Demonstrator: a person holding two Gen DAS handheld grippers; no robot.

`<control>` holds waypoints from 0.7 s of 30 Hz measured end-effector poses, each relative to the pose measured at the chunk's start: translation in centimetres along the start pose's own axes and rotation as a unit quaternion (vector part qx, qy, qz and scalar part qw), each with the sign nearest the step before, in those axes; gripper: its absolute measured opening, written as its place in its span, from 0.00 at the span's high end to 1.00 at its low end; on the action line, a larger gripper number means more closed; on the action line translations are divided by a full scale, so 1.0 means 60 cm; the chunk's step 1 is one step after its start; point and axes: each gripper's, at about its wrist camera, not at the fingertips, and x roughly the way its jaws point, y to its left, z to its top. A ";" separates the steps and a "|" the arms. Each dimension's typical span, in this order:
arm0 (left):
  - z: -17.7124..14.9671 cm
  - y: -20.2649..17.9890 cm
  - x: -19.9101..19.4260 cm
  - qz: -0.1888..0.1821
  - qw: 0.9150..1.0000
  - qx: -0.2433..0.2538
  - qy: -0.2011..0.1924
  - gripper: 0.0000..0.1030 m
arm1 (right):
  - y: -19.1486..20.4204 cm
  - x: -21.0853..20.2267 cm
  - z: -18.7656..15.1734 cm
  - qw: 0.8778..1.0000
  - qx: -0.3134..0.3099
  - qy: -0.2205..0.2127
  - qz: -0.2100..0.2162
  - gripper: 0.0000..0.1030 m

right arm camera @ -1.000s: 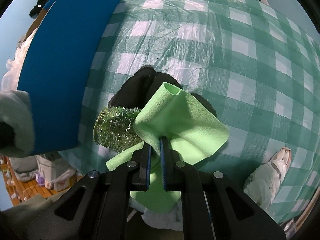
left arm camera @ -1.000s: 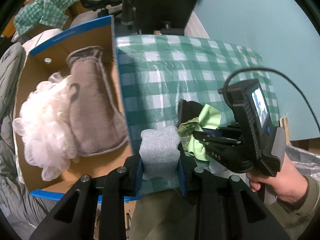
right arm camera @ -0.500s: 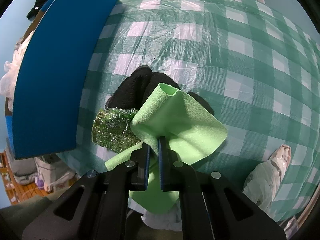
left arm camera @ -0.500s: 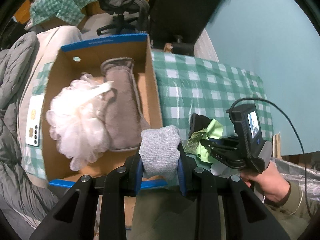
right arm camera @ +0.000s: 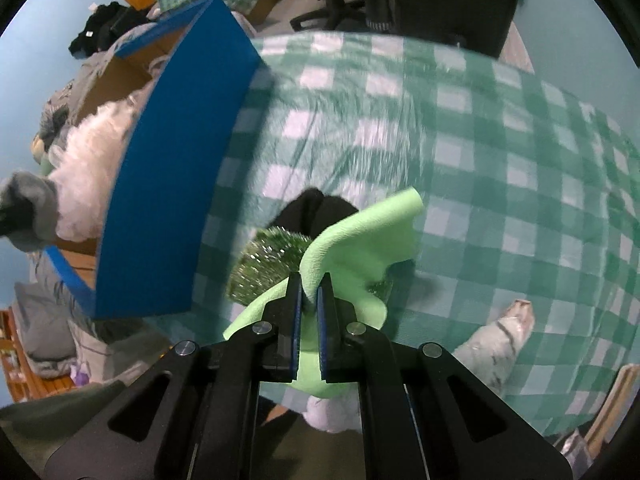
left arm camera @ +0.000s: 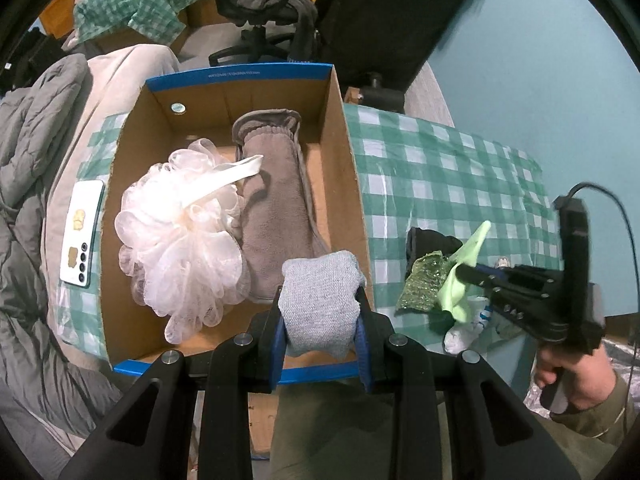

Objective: Organize soft objects
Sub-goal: 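Carry the green cloth and grey sock over the cardboard box with both tools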

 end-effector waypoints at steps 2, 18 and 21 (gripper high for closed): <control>0.000 0.004 0.004 -0.001 1.000 0.001 0.000 0.72 | 0.004 -0.015 0.006 1.000 0.001 -0.007 0.004 0.96; 0.005 0.066 0.013 0.003 1.000 -0.011 -0.003 0.72 | 0.119 -0.079 0.064 0.998 -0.047 -0.044 0.027 0.96; 0.005 0.085 0.015 0.006 1.000 -0.017 -0.002 0.72 | 0.147 -0.080 0.073 0.997 -0.060 -0.047 0.033 0.96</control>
